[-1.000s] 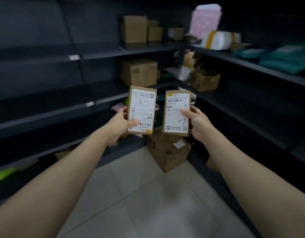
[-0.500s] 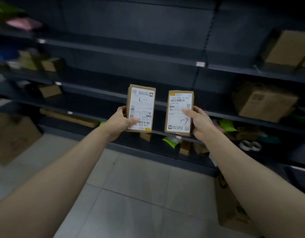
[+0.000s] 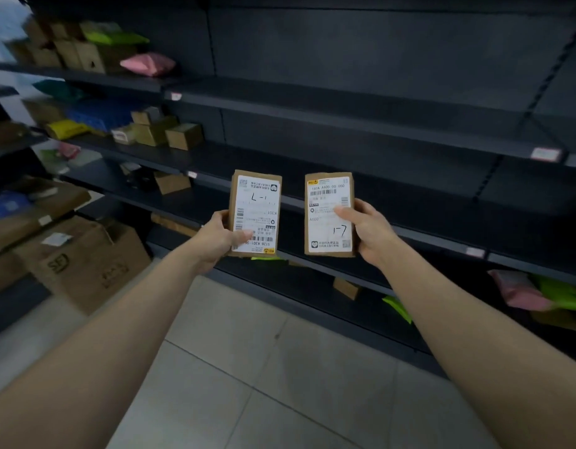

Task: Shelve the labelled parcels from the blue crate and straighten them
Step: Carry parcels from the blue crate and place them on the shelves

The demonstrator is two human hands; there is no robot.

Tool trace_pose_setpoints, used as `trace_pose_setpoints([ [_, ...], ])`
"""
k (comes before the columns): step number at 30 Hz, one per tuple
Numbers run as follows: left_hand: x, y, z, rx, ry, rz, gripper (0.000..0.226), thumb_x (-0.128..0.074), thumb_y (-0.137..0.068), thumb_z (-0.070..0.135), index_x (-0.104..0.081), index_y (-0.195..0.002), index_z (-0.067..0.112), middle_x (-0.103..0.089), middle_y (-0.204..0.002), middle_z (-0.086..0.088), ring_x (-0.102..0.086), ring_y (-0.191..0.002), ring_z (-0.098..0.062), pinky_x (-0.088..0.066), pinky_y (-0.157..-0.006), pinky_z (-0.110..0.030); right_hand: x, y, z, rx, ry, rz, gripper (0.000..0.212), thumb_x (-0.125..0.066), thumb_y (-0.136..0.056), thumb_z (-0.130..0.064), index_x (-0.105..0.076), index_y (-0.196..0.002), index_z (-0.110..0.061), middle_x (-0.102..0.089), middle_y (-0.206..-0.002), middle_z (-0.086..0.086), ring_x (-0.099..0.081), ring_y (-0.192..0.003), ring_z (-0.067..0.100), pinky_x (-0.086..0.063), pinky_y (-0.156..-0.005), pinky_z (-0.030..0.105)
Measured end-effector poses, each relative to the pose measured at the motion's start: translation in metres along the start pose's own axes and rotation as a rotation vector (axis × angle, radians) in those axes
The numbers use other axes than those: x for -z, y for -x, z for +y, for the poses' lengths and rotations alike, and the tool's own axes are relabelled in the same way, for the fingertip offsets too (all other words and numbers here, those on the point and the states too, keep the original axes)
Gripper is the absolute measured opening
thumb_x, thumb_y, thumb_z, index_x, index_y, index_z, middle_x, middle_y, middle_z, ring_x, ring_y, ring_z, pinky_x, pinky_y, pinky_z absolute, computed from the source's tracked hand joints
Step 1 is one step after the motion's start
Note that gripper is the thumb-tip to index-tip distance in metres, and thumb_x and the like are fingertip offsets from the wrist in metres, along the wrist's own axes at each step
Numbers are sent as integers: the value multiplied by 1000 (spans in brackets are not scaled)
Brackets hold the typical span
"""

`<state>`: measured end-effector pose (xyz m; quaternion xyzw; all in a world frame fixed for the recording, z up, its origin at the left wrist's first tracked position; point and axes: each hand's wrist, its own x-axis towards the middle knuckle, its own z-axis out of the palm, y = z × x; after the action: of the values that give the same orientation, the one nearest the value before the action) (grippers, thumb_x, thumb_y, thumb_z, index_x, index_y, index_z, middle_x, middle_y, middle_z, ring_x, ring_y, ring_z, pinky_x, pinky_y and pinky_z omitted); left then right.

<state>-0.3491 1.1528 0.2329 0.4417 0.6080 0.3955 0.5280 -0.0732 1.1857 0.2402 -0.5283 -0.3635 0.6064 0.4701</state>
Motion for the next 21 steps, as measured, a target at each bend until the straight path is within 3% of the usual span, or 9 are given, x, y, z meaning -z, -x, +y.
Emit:
trace_pose_setpoints([
  [6, 55, -74, -8, 62, 27, 12, 75, -67, -84, 4, -24, -144, 19, -66, -114, -7, -67, -99, -25, -54, -91, -47, -56, -79, 0, -41, 30, 4, 41, -70, -85, -14, -55, -121, -27, -75, -97, 2, -74, -77, 19, -59, -56, 39],
  [16, 124, -217, 4, 112, -6, 105, 82, -72, -81, 9, -22, -146, 18, -69, -106, -4, -68, -97, -23, -53, -92, -45, -138, -241, -13, -97, 69, -49, 56, -72, -83, -16, -50, -133, -26, -74, -99, 2, -73, -75, 17, -56, -47, 32],
  [21, 161, -281, 5, 152, -7, 115, 82, -73, -80, 11, -23, -144, 21, -71, -103, -3, -69, -95, -22, -54, -91, -45, -179, -307, -18, -115, 116, -87, 46, -73, -83, -18, -57, -125, -25, -76, -93, 1, -74, -78, 19, -58, -54, 35],
])
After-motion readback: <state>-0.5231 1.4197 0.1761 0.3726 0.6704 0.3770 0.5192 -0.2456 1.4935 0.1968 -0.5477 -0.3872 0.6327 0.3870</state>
